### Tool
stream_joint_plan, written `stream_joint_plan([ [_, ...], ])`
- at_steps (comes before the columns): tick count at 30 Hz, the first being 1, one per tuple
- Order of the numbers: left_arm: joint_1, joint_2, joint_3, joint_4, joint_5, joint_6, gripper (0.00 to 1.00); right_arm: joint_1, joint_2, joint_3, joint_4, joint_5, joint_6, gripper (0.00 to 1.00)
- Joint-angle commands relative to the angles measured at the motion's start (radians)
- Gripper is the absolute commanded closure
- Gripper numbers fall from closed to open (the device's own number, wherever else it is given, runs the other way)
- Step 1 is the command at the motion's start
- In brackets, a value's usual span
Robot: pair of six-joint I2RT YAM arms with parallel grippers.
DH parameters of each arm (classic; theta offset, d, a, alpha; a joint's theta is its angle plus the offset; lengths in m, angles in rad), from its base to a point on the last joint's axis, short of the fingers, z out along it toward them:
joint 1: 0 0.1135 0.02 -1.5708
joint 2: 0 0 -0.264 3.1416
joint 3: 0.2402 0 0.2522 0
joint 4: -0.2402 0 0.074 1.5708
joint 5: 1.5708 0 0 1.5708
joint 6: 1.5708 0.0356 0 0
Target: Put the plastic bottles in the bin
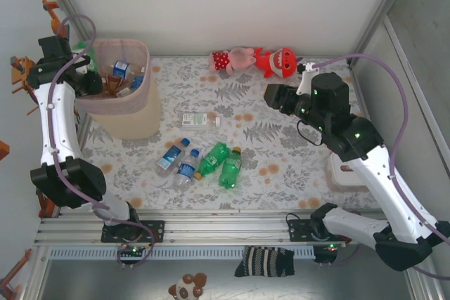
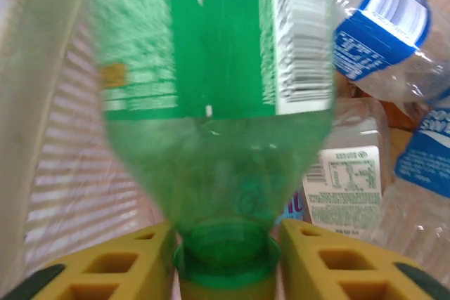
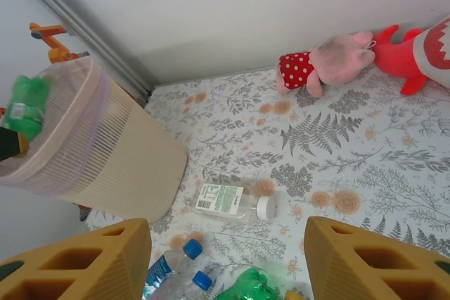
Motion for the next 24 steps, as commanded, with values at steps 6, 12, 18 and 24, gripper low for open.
stream_joint_plan([
  [6, 0.015, -0.051, 0.037, -0.006, -0.015, 0.005, 0.44, 0.004, -0.009, 0.026, 0.006, 0.001, -0.012, 0.41],
  [12, 0.015, -0.061, 0.116, -0.014, 0.053, -0.009, 0.4, 0.004, -0.013, 0.022, 0.009, 0.002, -0.017, 0.41],
  [18, 0.014, -0.021, 0.18, -0.064, 0.186, -0.024, 0.48, 0.003, -0.013, 0.007, 0.014, 0.005, -0.021, 0.41],
  [24, -0.068, -0.096, 0.101, -0.072, 0.288, -0.05, 0.51, 0.004, -0.008, -0.004, 0.025, 0.001, -0.016, 0.41],
])
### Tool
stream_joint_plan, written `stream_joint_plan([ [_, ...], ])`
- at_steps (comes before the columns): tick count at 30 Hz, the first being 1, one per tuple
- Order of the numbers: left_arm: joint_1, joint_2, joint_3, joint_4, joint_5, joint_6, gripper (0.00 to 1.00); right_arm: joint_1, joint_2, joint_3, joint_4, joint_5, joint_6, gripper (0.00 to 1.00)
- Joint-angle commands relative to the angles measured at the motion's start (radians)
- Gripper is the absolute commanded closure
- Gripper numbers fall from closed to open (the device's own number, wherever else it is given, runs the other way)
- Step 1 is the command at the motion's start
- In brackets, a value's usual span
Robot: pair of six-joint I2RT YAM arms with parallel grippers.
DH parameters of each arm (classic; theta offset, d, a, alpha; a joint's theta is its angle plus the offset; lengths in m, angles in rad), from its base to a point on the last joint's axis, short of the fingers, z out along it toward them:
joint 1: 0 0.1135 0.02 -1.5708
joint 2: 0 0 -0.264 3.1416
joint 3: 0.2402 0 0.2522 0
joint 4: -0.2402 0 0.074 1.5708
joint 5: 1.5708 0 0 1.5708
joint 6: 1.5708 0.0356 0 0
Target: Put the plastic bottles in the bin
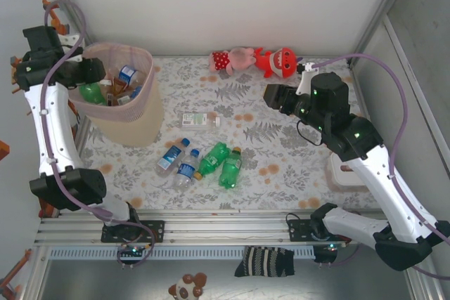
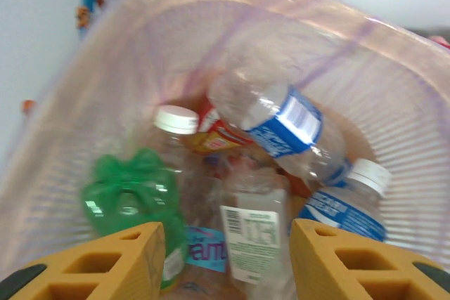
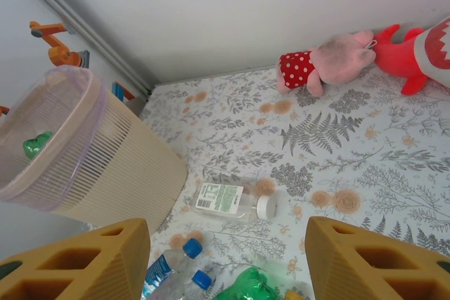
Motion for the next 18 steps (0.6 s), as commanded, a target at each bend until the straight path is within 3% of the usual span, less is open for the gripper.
stream_joint_plan([
  [1, -0.065, -0.078, -0.046, -0.043, 0.09, -0.025, 0.51, 0.003, -0.009, -0.004, 0.024, 0.003, -0.013, 0.41],
  [11, -0.314, -0.322, -0.246, -0.062, 0.071, -0.132, 0.53, 0.003, -0.019, -0.019, 0.023, -0.001, -0.007, 0.41],
  [15, -0.466, -0.378, -0.346, -0.065, 0.009, -0.17, 0.53, 0.003, -0.03, -0.026, 0.018, 0.003, -0.007, 0.41],
  [18, -0.531, -0.416, -0.458, -0.064, -0.068, -0.206, 0.53, 0.003, -0.036, -0.027, 0.01, 0.005, -0.007, 0.41],
])
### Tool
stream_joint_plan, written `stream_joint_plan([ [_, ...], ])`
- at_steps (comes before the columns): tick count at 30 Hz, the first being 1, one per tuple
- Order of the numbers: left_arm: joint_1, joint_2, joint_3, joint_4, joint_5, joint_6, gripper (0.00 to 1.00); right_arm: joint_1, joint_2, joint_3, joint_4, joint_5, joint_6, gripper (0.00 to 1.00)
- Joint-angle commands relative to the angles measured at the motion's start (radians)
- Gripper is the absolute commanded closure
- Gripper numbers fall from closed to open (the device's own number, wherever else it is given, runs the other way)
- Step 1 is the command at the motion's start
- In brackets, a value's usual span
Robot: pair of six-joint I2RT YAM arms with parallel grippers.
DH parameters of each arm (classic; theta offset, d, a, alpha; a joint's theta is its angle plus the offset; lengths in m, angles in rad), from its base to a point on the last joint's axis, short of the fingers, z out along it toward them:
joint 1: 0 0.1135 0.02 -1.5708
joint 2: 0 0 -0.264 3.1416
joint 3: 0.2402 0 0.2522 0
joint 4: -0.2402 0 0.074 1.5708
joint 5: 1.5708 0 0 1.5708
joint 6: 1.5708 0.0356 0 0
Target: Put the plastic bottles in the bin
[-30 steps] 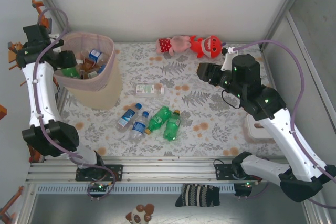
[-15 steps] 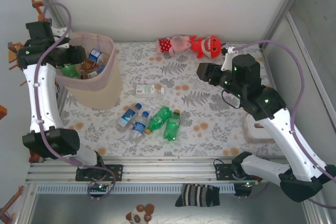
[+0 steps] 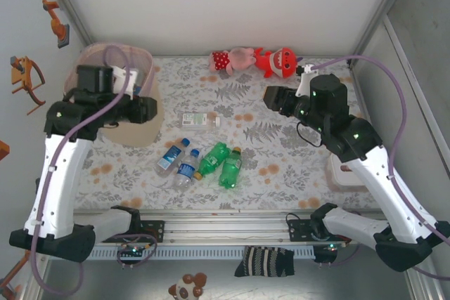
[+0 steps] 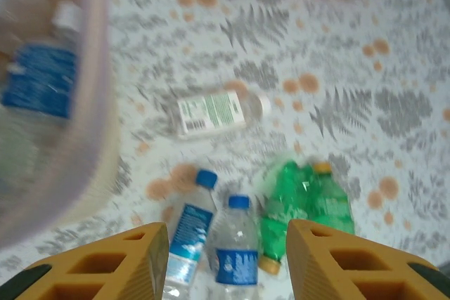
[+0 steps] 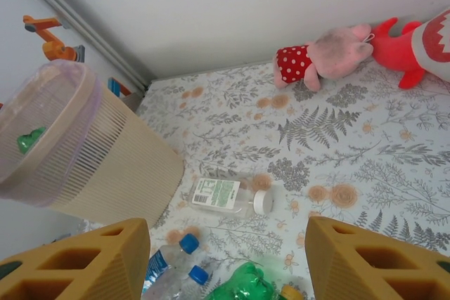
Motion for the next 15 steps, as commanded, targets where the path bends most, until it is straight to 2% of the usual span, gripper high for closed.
stream_joint_plan([
  [1, -0.047, -0.022, -0.109, -0.027, -0.097, -0.073, 0.54, 0.003, -0.028, -0.008, 0.01, 0.005, -0.007, 0.41],
  [5, -0.061, -0.087, -0.293, 0.022, -0.159, -0.131, 0.54, 0.004, -0.028, -0.013, 0.005, 0.001, -0.008, 0.41],
  [10, -0.049, -0.242, -0.546, 0.209, -0.289, -0.268, 0.53, 0.003, -0.028, -0.017, 0.009, -0.003, -0.003, 0.41],
  [13, 0.034, -0.328, -0.67, 0.308, -0.274, -0.327, 0.53, 0.004, -0.03, -0.019, 0.011, -0.004, -0.001, 0.41],
  [15, 0.141, -0.366, -0.719, 0.343, -0.211, -0.334, 0.54, 0.003, -0.035, -0.019, 0.007, -0.002, 0.0, 0.41],
])
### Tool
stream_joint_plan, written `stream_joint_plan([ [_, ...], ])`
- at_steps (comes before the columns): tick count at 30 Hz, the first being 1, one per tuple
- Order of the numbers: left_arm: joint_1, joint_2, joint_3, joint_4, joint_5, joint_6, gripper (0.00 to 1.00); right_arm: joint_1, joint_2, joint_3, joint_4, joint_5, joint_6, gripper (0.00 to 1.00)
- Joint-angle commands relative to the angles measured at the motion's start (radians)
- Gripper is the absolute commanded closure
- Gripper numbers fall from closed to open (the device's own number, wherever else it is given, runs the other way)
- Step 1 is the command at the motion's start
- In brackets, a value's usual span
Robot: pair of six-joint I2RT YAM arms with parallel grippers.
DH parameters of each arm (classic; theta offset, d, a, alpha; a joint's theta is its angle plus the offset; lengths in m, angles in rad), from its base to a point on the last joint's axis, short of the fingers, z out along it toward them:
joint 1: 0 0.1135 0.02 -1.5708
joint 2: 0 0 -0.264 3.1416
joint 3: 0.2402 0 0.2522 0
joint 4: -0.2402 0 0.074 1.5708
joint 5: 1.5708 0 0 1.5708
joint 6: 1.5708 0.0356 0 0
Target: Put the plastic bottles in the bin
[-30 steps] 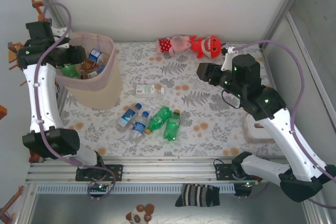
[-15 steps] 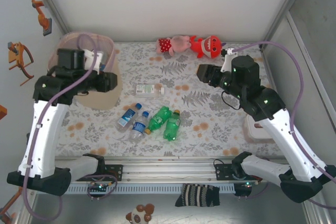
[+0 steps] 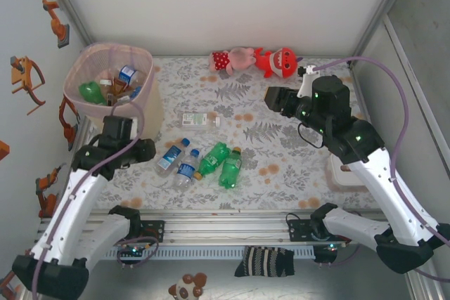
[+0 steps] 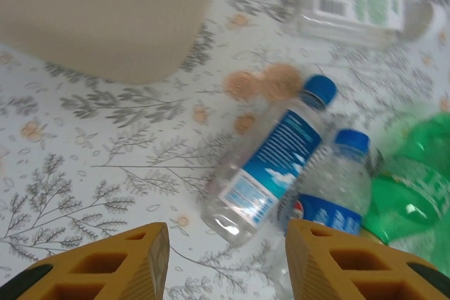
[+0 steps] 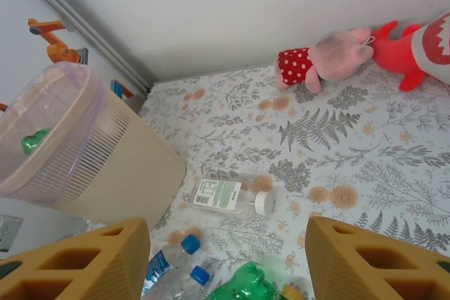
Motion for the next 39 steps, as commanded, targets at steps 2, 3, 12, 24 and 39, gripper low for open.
stream_joint_plan([
  [2, 0.193, -0.06, -0.072, 0.153, 0.078, -0.074, 0.54, 0.004, -0.023, -0.012, 0.003, 0.0, -0.001, 0.41],
  [3, 0.245, -0.069, -0.083, 0.169, 0.121, -0.071, 0.54, 0.003, -0.025, -0.01, -0.002, 0.001, -0.001, 0.41],
  [12, 0.591, 0.044, -0.112, 0.328, 0.4, -0.086, 0.55, 0.003, -0.031, -0.001, -0.015, 0.0, 0.016, 0.41],
  [24, 0.618, 0.256, -0.03, 0.43, 0.501, -0.039, 0.54, 0.004, -0.054, 0.008, -0.04, 0.017, 0.019, 0.41],
  [39, 0.507, 0.427, 0.058, 0.52, 0.511, -0.044, 0.54, 0.004, -0.081, 0.016, -0.064, 0.037, 0.016, 0.41],
])
